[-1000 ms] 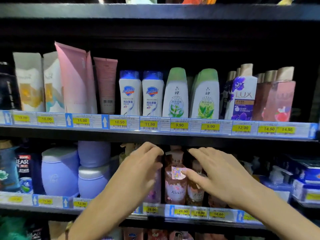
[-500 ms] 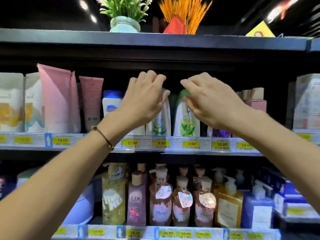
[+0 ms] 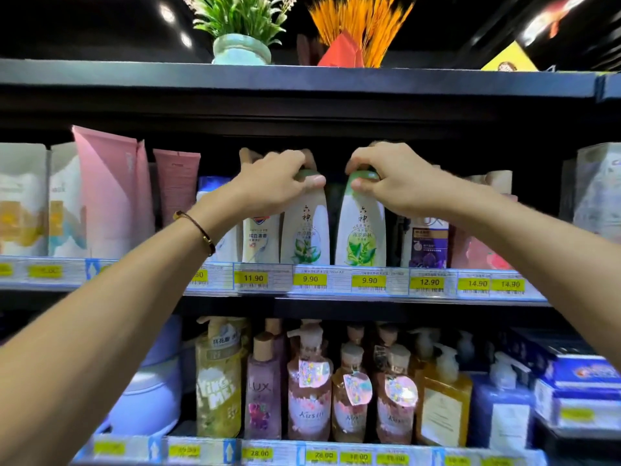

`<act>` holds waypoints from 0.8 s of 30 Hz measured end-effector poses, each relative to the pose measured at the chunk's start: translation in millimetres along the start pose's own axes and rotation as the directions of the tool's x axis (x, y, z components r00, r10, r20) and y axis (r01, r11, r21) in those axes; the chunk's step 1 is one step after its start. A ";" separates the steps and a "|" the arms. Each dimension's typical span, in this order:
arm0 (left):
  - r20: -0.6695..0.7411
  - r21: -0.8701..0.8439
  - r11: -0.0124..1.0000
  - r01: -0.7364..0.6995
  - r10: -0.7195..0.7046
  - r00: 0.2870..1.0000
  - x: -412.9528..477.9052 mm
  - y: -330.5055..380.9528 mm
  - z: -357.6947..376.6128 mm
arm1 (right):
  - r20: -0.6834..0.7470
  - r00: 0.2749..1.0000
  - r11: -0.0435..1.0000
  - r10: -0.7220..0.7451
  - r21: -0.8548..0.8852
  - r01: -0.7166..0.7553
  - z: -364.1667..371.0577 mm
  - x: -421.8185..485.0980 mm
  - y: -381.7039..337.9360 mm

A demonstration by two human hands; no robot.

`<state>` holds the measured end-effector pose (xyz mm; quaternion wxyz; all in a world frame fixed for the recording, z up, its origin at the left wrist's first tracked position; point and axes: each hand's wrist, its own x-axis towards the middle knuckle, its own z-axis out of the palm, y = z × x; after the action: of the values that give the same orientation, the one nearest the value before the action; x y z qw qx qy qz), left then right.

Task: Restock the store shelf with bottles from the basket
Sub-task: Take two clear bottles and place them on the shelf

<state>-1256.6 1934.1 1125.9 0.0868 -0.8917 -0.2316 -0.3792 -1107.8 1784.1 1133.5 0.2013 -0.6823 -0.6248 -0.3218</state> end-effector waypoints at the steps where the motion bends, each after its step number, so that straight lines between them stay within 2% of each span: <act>1: 0.001 -0.020 1.000 -0.003 0.003 1.000 0.8 -0.4 -1.5 | -0.008 1.000 0.999 0.011 0.047 -0.010 -2.4 0.7 0.7; 10: -0.027 -0.136 0.991 -0.015 0.012 1.000 -4.7 2.2 -9.3 | -0.013 0.998 0.950 0.055 0.309 -0.048 -12.2 -4.0 12.9; 18: -0.047 -0.100 0.995 -0.022 0.017 0.999 -14.2 7.2 -7.9 | 0.012 1.000 0.976 -0.021 0.216 0.018 -6.9 -5.5 20.9; 21: -0.035 -0.090 0.996 -0.025 0.022 0.999 -19.5 10.4 -9.5 | -0.029 0.999 0.971 -0.021 0.236 0.027 -18.7 -11.8 21.2; 24: -0.175 -0.083 0.993 -0.084 0.068 0.982 -23.7 18.1 -9.7 | -0.124 0.992 0.969 -0.005 0.243 0.035 -39.7 -23.5 27.9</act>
<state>-1268.5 1906.8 1116.1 0.0804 -0.8667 -0.1717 -0.4613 -1088.2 1736.4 1149.1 0.3183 -0.6249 -0.6532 -0.2854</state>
